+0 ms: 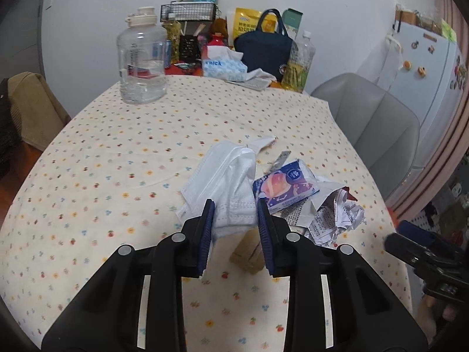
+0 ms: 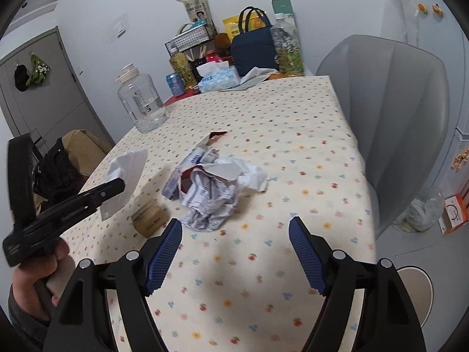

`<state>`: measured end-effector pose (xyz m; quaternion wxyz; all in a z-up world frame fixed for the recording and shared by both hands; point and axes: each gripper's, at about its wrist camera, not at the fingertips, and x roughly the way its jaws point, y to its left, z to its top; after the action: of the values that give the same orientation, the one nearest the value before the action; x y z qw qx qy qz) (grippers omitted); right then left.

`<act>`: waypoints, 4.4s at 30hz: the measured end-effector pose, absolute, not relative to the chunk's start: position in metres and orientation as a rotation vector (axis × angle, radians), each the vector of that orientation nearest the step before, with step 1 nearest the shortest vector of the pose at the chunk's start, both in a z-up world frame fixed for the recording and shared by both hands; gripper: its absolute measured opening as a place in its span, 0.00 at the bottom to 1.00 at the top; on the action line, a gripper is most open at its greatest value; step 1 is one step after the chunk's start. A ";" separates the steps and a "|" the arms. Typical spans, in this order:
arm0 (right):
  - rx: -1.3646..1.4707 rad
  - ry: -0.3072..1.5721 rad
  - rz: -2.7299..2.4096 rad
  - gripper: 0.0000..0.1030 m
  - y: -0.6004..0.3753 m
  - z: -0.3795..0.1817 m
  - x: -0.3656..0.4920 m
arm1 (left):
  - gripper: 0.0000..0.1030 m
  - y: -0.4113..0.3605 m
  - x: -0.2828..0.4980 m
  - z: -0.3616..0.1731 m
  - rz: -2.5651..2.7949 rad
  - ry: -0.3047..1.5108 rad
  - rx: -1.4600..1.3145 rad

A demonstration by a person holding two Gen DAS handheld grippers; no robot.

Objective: Collect trash
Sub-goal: 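Grasp the white paper with the left gripper while the right gripper grasps crumpled foil, then carry the white paper and crumpled foil over the wastebasket with both grippers, then open both grippers over the wastebasket to drop the paper and foil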

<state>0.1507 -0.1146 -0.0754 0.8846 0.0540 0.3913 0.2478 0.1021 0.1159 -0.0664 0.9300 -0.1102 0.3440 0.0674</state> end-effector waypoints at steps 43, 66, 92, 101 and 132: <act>0.280 0.802 0.354 0.16 -0.258 -0.063 0.133 | 0.28 -0.001 0.106 -0.041 -0.118 0.657 -0.181; 0.380 0.829 0.023 0.17 -0.413 -0.105 0.119 | 0.28 -0.128 0.150 -0.052 -0.317 0.716 -0.051; 0.520 0.896 -0.097 0.19 -0.492 -0.176 0.127 | 0.28 -0.232 0.184 -0.094 -0.431 0.850 0.075; 0.578 0.899 -0.108 0.47 -0.511 -0.190 0.120 | 0.28 -0.254 0.186 -0.100 -0.459 0.868 0.103; 0.640 0.789 -0.294 0.57 -0.588 -0.168 0.068 | 0.57 -0.364 0.183 -0.138 -0.721 1.017 0.136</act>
<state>0.0681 -0.5881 -0.1679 0.8634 0.3052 0.3765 -0.1405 0.1827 -0.3640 -0.1384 0.8098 0.0636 0.4758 -0.3373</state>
